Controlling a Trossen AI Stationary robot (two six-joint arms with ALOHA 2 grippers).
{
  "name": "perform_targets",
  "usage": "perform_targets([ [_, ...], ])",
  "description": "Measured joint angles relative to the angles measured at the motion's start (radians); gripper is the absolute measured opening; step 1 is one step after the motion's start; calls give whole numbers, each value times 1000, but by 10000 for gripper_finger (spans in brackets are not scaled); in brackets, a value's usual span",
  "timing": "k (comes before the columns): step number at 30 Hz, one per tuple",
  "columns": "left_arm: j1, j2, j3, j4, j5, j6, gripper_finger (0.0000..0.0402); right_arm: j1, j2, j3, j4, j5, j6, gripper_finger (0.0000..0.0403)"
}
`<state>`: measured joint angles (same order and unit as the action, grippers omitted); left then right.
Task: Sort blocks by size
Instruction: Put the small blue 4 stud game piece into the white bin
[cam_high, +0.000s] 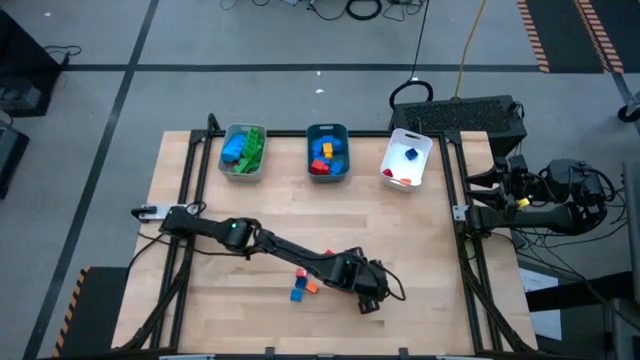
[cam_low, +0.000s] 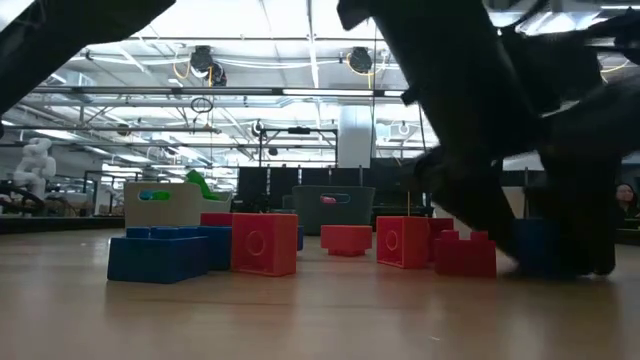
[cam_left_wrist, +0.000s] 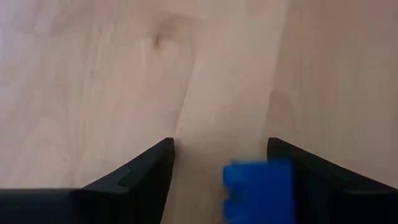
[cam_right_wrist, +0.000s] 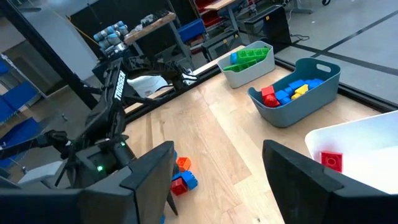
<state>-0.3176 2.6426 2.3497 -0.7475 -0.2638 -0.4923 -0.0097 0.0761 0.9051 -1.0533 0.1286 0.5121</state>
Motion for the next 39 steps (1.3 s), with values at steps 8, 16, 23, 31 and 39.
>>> perform_targets([
  [8, 1, 17, 4, -3, 2, -27, 257, 0, 0, 0, 0, 0, 0, 238],
  [16, -23, 37, 6, -29, -19, -57, 184, 0, 0, 0, 0, 1, -3, 238],
  [23, -10, 35, 10, -37, -13, -33, 94, 0, 0, 0, 0, 1, -4, 238],
  [31, 32, 6, 4, -25, 12, 36, 94, 0, 0, 0, 0, 1, -2, 238],
  [39, 142, -81, 2, 37, -27, 114, 94, 0, 0, 0, 1, 5, -3, 238],
])
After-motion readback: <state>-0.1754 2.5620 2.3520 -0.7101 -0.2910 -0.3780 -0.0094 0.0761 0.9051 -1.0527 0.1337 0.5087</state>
